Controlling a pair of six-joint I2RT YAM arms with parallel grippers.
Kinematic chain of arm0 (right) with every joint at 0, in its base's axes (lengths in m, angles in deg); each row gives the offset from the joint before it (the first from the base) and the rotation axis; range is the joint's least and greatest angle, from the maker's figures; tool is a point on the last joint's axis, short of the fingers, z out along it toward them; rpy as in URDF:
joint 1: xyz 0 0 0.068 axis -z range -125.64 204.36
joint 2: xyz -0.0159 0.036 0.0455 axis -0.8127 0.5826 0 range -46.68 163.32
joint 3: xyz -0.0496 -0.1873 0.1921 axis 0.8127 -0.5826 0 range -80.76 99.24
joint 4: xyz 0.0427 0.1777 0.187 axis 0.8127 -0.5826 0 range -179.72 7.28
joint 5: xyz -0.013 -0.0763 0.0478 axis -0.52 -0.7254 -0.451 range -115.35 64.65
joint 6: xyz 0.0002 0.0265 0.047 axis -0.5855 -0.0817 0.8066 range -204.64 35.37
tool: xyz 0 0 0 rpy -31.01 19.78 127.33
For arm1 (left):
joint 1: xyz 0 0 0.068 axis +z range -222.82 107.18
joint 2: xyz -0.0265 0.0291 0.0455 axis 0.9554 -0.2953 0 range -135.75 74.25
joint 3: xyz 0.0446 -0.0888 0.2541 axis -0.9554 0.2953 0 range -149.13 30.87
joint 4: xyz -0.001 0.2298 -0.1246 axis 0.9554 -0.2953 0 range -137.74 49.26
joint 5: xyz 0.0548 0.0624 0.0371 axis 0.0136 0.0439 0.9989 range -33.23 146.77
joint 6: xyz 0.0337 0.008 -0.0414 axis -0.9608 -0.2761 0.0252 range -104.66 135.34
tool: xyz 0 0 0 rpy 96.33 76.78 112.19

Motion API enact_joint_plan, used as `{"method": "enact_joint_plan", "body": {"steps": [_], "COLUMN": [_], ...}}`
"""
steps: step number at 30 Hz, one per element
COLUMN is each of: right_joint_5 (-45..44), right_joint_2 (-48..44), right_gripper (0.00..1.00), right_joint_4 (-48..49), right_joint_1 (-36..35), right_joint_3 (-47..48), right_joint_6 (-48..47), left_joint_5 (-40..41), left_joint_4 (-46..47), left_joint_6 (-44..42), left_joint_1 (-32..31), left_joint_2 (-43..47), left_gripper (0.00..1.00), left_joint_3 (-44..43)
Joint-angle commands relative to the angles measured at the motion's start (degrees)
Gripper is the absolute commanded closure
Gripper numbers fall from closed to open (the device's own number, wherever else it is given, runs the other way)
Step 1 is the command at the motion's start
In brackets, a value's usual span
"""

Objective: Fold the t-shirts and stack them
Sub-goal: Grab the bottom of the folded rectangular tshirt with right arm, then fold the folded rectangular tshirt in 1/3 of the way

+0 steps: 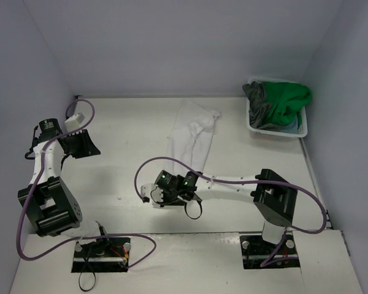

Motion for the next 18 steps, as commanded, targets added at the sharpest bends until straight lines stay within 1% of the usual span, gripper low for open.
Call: {"method": "enact_joint_plan", "body": {"steps": [1,9,15,18], "right_joint_5": [0.2,4.9,8.4,11.6], "right_joint_2": [-6.6,-7.7,-5.0,-3.1], "right_gripper": [1.00,1.00,1.00,1.00], "right_joint_4": [-1.6,-1.6,-1.2,-1.3], "right_joint_1": [2.9,9.4,17.3,22.1], "right_joint_3": [2.7,6.1,10.3,13.6], "right_joint_6": [-1.9,-4.2,-6.9,-7.6], "left_joint_5": [-1.3,-1.2,-1.1,-0.9], "left_joint_4": [2.2,2.2,2.1,2.2], "left_joint_6": [0.1,0.1,0.1,0.0], "left_joint_1": [-0.2,-0.2,-0.3,-0.2], "left_joint_2": [0.1,-0.5,-0.5,-0.6], "left_gripper": [0.81,0.81,0.81,0.81], "left_joint_3": [-0.9,-0.9,-0.9,-0.7]}}
